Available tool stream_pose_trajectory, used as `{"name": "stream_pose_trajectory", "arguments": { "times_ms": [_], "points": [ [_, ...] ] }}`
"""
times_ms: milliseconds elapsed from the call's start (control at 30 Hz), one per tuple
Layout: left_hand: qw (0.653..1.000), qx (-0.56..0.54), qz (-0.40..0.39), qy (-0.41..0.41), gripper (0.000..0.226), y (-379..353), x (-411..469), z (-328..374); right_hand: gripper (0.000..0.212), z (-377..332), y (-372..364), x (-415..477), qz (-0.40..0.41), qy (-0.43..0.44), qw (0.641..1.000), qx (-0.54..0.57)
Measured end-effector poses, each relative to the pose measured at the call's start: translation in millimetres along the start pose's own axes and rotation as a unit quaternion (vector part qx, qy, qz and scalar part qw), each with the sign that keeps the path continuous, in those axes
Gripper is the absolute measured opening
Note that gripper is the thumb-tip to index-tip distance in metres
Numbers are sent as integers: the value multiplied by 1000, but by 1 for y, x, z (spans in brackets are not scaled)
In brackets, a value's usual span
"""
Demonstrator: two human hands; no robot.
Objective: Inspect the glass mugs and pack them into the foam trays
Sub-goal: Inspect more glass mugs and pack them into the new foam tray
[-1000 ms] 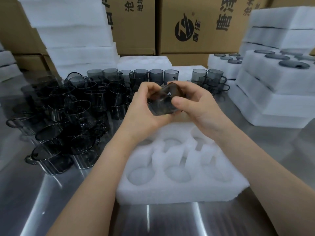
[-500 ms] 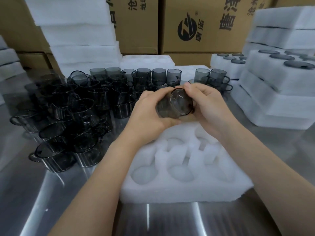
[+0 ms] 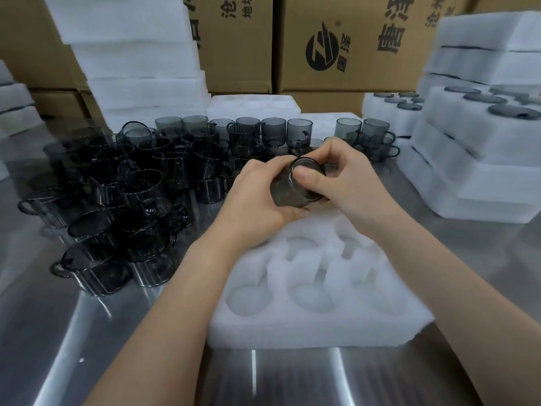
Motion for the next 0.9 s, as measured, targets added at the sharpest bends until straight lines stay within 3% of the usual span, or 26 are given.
{"name": "stream_pose_trajectory", "arguments": {
  "times_ms": [167, 300, 400, 467, 667, 900],
  "points": [
    [1000, -28, -1, -6, 69, 0, -1, 4, 19, 4, 6, 1, 74, 17, 997, 23],
    [996, -81, 24, -18, 63, 2, -2, 8, 14, 10, 7, 3, 42, -64, 990, 122],
    [991, -128, 42, -20, 60, 4, -4, 9, 41, 13, 4, 3, -8, -110, 987, 114],
    [989, -143, 40, -24, 60, 5, -4, 8, 45, 14, 3, 3, -30, -118, 988, 93],
    [991, -115, 73, -9, 57, 8, -2, 6, 35, 13, 4, 3, -59, -104, 980, 156],
    [984, -157, 88, 20, 50, 12, -2, 7, 26, 11, 2, 1, -104, -91, 958, 252]
  ]
}}
Point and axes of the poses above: each hand's wrist, its own x-axis towards the middle knuckle, its own y-axis out of the back of the hand, z = x × y, the point moved 3 cm from there along x, towards the middle knuckle, and after that the axes turned 5 degrees about y, right-handed, at the moved point
